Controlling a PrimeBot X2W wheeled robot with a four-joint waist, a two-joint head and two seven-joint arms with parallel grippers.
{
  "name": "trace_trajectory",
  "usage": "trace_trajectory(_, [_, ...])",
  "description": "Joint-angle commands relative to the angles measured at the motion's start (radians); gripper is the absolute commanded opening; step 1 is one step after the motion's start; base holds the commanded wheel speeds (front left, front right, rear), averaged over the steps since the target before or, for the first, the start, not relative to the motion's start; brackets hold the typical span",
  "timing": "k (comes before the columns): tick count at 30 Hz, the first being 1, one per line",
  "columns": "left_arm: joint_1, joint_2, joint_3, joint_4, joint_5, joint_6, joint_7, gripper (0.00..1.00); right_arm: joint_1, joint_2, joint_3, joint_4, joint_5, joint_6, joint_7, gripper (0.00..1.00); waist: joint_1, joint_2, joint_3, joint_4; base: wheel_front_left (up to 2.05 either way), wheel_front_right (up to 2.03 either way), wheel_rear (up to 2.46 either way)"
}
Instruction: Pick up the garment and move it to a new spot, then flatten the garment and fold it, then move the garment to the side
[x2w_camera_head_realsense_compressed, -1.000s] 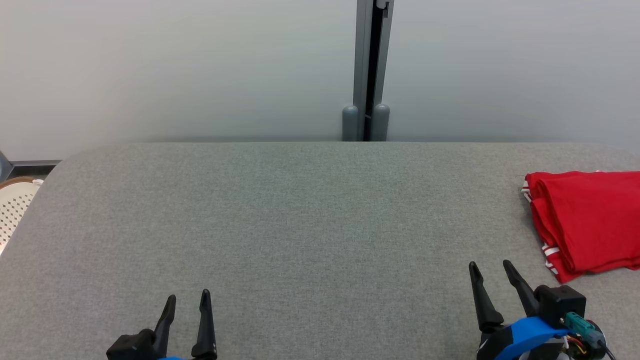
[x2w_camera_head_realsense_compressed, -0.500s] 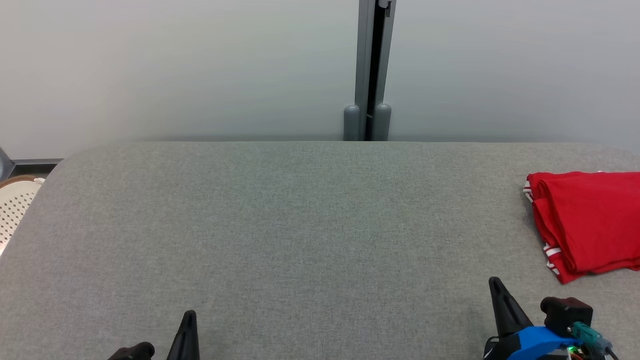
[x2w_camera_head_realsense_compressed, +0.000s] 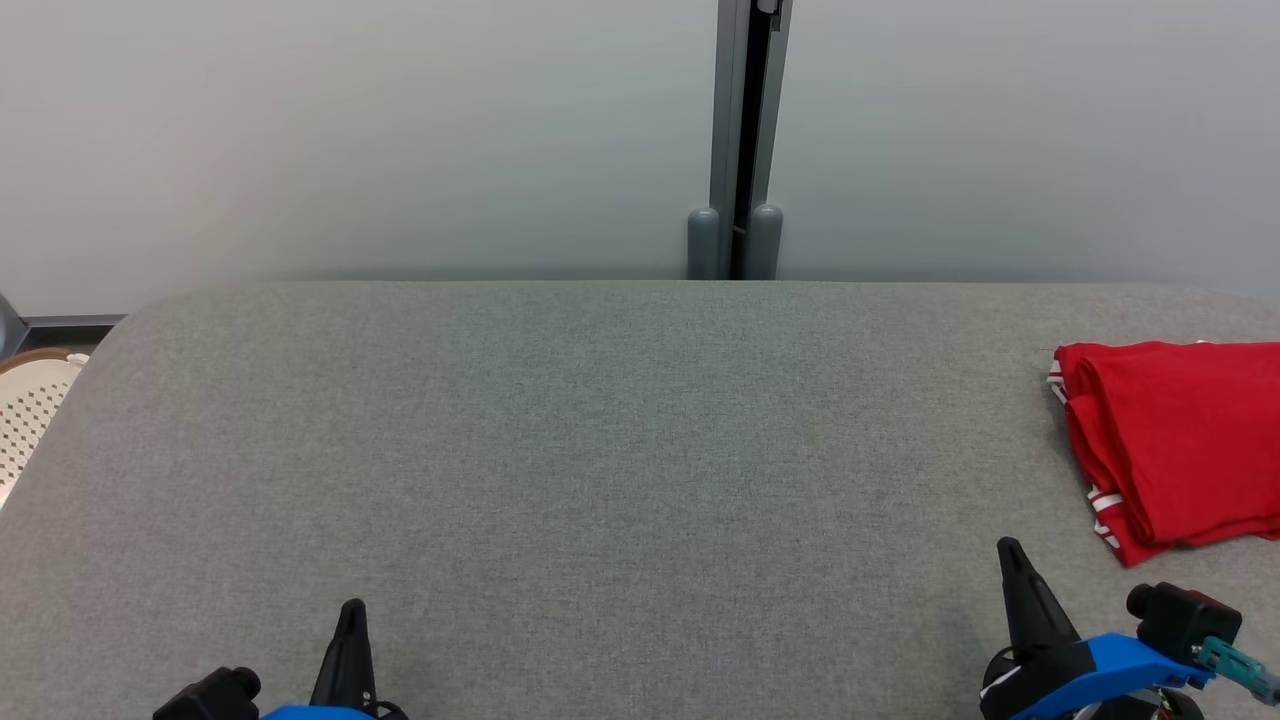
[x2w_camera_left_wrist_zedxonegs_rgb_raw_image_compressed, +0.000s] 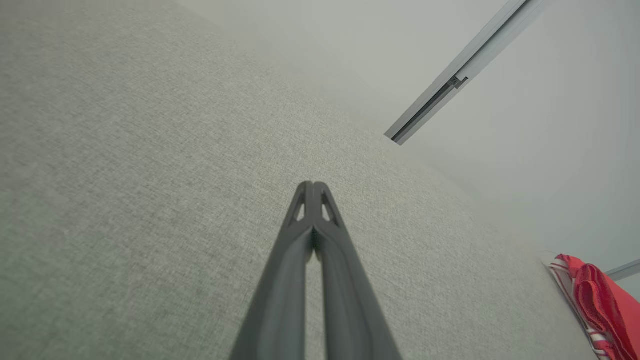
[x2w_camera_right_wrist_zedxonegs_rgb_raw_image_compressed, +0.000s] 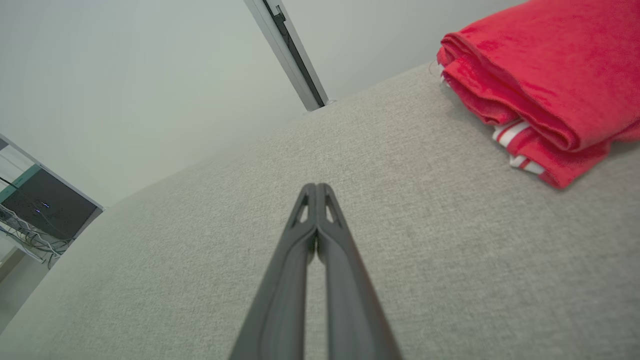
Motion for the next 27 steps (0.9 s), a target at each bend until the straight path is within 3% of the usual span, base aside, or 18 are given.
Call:
trace_trajectory(1, [-0.032, -0.001, 0.012, -0.02, -0.029, -0.004, 0.008, 0.0, -0.018, -0.003, -0.005, -0.023, 0.038, 0.0, 0.006, 0.0, 0.0, 0.0, 0.0, 0.0, 0.0, 0.0, 0.0])
trace_trajectory(27, [-0.076, -0.013, 0.086, -0.065, -0.336, -0.024, 0.103, 0.0, -0.026, -0.005, -0.032, -0.083, 0.414, 0.0, 0.092, 0.0, 0.0, 0.0, 0.006, -0.001, 0.0, 0.0, 0.0])
